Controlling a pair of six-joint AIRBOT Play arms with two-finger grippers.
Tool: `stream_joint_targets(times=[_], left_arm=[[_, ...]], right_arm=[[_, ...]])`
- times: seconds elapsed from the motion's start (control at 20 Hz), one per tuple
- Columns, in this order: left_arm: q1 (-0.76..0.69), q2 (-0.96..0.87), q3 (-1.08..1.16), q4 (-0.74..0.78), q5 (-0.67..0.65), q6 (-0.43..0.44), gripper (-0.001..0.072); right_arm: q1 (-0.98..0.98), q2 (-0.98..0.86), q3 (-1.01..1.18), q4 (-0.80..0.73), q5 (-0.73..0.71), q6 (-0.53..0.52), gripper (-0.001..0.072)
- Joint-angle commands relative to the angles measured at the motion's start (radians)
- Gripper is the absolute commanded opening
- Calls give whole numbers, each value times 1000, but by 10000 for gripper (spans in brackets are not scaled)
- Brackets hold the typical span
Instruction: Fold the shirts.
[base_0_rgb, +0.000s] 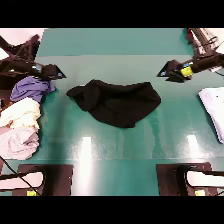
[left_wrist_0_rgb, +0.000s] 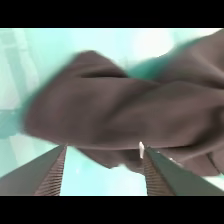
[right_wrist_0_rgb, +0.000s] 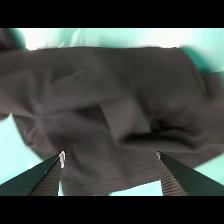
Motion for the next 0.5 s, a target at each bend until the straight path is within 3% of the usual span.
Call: stream_joint_targets(times=[0.0, 0.15, 0.25, 0.45], left_arm=[[102, -12, -63, -42, 23, 0, 551], [111, -43, -214, -113, 110, 0, 551], [111, -95, -280, -212, 128, 50, 551], [109, -185, -298, -305, 147, 96, 551]], right_arm=[[-87, 53, -3, 1, -14, -1, 653], [-106, 96, -3, -2, -14, -1, 652], [-105, 113, -3, -1, -13, -1, 652], [-101, 116, -3, -2, 35, -1, 652]])
